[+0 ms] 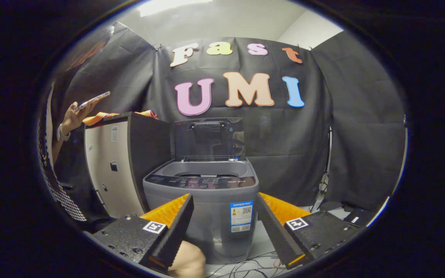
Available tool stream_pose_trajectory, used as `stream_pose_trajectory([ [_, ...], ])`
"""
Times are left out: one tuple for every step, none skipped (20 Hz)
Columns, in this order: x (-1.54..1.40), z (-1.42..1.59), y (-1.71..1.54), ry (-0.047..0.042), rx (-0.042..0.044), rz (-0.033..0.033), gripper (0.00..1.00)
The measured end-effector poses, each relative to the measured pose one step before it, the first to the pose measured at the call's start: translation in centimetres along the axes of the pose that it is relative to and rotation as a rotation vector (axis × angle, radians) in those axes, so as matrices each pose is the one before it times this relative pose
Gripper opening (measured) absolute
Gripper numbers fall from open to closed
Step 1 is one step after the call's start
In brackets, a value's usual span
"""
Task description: Put the clothes into the washing machine and then close the washing machine lid.
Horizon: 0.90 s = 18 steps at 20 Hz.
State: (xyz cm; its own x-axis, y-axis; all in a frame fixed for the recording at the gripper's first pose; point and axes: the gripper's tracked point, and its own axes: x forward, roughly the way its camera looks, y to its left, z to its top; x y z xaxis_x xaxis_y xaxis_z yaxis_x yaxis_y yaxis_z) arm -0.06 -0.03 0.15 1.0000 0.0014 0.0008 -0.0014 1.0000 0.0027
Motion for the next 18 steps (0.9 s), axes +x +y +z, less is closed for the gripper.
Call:
stream_pose_trajectory([
  [0.036, -0.058, -0.133, 0.00056, 0.00228, -0.00529, 0.97],
  [0.000, 0.149, -0.271, -0.00585, 0.00009, -0.01818, 0.97],
  [0.132, 0.114, -0.339, -0.00207, -0.00146, -0.02023, 0.97],
  [0.214, 0.230, 0.040, -0.00938, -0.00188, -0.01314, 0.97],
  [0.453, 0.543, 0.354, -0.01343, 0.00994, -0.00808, 0.97],
  [0.597, 0.690, 0.534, -0.01057, 0.01728, -0.00101, 0.97],
  [0.613, 0.876, 0.751, -0.01392, 0.01819, 0.00347, 0.97],
  [0.911, 1.209, 0.600, -0.00852, 0.01271, -0.00316, 0.97],
  [0.798, 1.301, 0.729, -0.00342, 0.00367, 0.00282, 0.97],
  [0.941, 1.672, 1.063, -0.01326, 0.00301, 0.01248, 0.97],
  [1.127, 1.881, 1.540, -0.01717, 0.00496, 0.02308, 0.97],
  [1.227, 1.901, 1.609, -0.01062, 0.00445, 0.02953, 0.97],
  [1.088, 1.563, 1.717, -0.00371, 0.00193, 0.03067, 0.97],
  [1.216, 1.507, 1.610, 0.00089, -0.00487, 0.03227, 0.97],
  [1.237, 1.531, 1.838, 0.00726, -0.00573, 0.03309, 0.97],
  [1.015, 1.364, 1.453, 0.00942, -0.00374, 0.03139, 0.97],
  [1.354, 1.212, 1.641, 0.01031, -0.00388, 0.03162, 0.97],
  [1.190, 1.161, 1.433, 0.01174, -0.00317, 0.02960, 0.97],
])
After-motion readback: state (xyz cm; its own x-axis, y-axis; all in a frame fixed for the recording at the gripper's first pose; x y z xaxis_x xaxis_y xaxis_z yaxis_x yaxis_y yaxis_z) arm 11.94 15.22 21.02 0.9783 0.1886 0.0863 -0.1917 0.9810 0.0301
